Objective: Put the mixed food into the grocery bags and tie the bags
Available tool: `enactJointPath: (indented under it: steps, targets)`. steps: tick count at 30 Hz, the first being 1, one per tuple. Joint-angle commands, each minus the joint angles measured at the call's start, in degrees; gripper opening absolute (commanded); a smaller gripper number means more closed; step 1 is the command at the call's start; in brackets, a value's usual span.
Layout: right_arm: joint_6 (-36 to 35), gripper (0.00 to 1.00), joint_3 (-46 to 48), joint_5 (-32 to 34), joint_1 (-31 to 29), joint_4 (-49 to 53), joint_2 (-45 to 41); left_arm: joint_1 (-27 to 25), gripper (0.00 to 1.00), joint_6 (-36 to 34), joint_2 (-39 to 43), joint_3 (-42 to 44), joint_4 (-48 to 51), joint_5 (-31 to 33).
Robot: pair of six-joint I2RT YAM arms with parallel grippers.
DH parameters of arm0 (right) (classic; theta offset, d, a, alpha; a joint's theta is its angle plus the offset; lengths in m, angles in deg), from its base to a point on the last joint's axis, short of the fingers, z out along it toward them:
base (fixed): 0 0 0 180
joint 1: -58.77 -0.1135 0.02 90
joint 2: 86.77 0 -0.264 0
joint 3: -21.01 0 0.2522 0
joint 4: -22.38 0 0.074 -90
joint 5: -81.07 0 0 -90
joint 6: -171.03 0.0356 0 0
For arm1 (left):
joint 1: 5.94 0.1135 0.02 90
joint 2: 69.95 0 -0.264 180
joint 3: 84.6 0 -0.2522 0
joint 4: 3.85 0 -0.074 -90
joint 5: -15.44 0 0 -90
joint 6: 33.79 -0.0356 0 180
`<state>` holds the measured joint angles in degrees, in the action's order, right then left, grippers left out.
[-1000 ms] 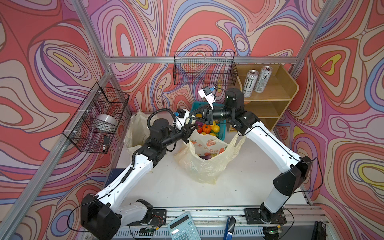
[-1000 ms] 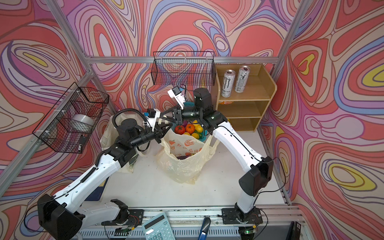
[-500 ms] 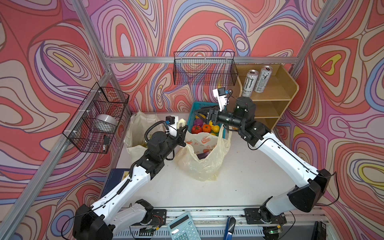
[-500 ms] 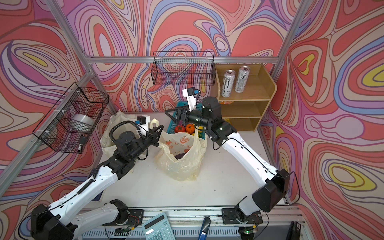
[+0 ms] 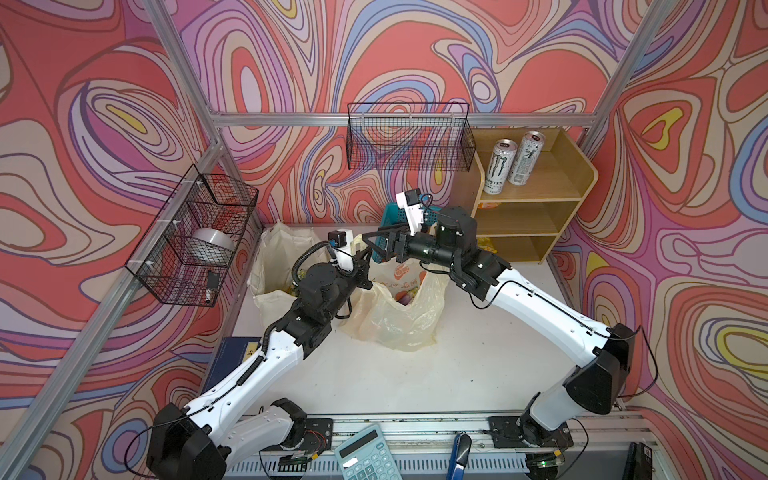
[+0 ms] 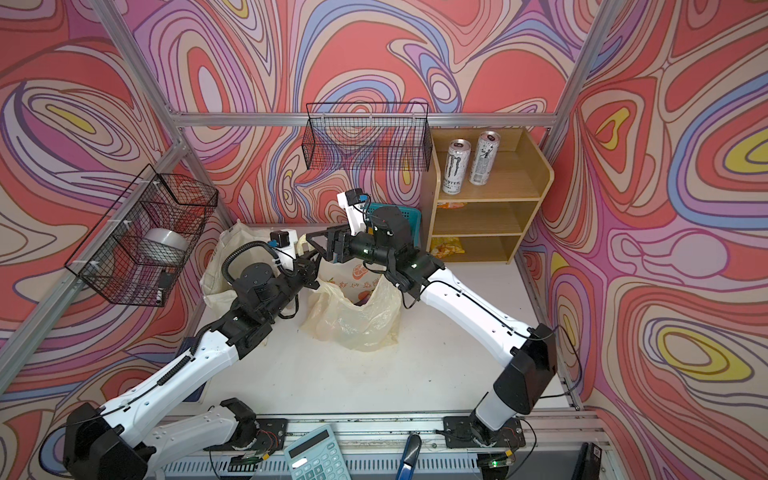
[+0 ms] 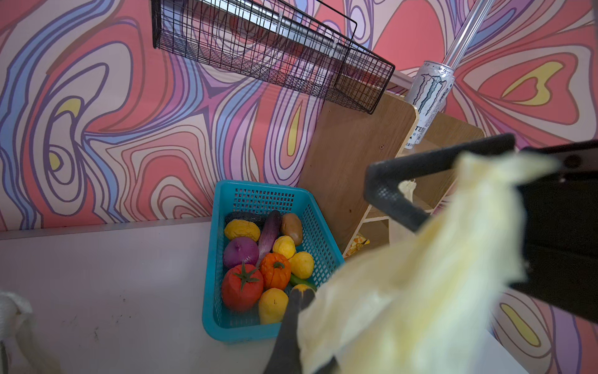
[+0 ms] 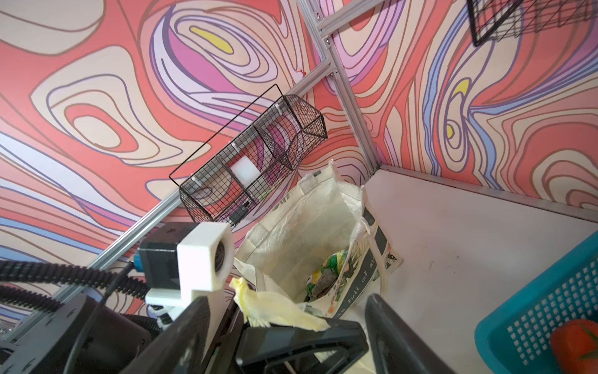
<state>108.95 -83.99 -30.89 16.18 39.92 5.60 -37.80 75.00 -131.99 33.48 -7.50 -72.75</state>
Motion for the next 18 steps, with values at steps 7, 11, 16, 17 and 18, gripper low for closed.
enactJointPath:
  steps: [7,11,16,17,18]
  targets:
    - [-0.6,0.57,-5.1,-1.5,-1.3,-0.4,4.3,-0.2,0.0,0.6,-0.1,0.1,-2.0,-0.3]
    - [-1.3,0.17,-6.8,-3.0,-1.2,0.6,5.5,-0.2,0.0,0.1,-0.2,-0.4,-1.5,-0.9]
    - [-7.1,0.0,-8.9,-3.7,0.3,6.0,4.7,0.0,0.47,-4.6,2.0,-1.6,2.4,-5.1]
    - [-8.4,0.0,-10.2,-5.8,1.5,7.8,4.7,0.4,0.59,-5.8,3.1,-1.6,3.9,-7.4]
    - [-9.6,0.0,-11.0,-8.1,2.6,9.2,4.7,1.0,0.66,-6.5,4.2,-1.7,5.2,-9.7]
